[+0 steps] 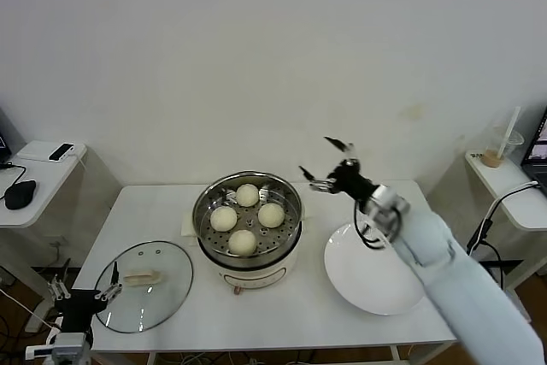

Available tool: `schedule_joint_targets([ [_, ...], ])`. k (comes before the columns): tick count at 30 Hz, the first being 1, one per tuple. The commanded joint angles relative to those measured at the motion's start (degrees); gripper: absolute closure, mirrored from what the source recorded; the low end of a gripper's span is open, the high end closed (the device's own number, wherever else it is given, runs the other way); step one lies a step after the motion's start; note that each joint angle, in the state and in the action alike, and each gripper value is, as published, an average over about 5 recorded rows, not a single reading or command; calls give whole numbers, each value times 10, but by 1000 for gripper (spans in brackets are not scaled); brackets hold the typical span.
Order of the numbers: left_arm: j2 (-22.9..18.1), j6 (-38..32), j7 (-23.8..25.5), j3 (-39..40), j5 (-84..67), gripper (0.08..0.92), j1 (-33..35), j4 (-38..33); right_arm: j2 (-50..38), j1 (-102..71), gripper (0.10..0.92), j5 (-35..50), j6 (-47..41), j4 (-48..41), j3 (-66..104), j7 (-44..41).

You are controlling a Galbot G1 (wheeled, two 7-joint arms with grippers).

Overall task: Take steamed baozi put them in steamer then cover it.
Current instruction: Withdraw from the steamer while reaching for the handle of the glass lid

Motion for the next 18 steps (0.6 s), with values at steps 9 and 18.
schedule_joint_targets([
  [9, 63, -107, -50, 10, 561, 177, 22, 132, 240, -438, 203, -123, 135, 84, 426, 29],
  [18, 77, -111, -61, 66, 683, 177, -45, 220, 274, -455, 203, -160, 144, 64, 424, 40],
])
